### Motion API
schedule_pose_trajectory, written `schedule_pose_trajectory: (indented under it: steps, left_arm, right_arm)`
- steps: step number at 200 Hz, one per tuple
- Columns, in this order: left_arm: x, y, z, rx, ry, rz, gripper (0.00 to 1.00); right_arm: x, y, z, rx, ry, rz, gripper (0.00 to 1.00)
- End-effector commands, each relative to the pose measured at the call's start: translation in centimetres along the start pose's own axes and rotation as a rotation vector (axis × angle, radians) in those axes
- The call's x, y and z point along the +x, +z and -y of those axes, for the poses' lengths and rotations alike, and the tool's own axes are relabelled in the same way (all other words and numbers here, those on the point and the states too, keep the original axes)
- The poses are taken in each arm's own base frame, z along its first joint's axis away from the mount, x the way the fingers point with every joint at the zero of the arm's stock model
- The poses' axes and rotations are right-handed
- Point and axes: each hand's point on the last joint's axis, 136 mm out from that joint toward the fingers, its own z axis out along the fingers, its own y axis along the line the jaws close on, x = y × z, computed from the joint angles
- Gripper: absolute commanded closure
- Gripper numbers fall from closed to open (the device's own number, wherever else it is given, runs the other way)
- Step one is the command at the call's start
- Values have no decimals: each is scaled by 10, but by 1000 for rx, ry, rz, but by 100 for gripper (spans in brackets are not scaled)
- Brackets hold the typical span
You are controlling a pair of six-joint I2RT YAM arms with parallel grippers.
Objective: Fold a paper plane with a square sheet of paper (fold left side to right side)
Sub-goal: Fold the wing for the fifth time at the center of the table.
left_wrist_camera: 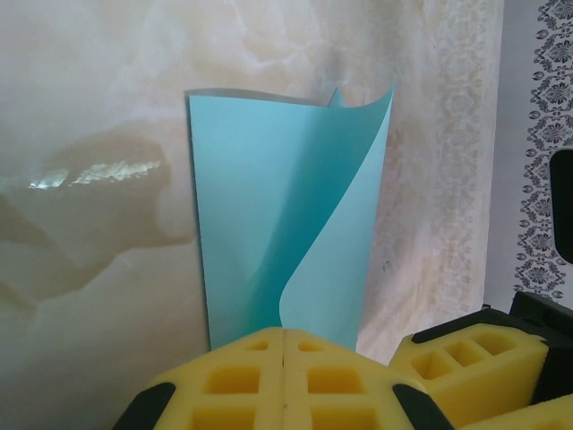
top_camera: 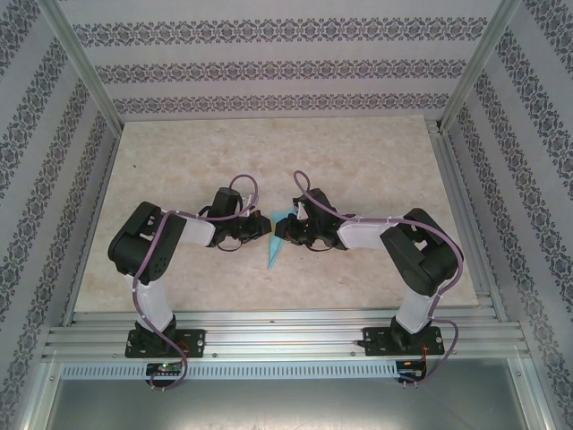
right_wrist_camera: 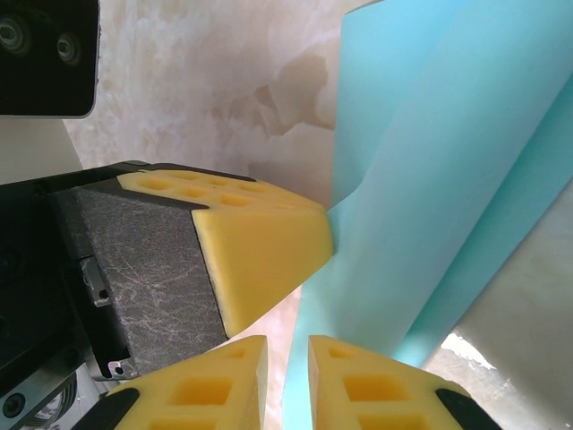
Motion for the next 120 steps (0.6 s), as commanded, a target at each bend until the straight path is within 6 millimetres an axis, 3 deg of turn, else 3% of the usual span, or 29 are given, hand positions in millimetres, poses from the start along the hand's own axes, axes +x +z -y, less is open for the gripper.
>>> schedule_pose_trajectory:
  steps: [1, 120]
  left_arm:
    - [-3, -4, 0, 0, 25, 12, 100]
    - [-3, 1, -11, -29, 7, 15, 100]
  right_arm:
    - [-5, 5, 0, -7, -5, 11, 81]
    - [2, 15, 12, 10, 15, -12, 81]
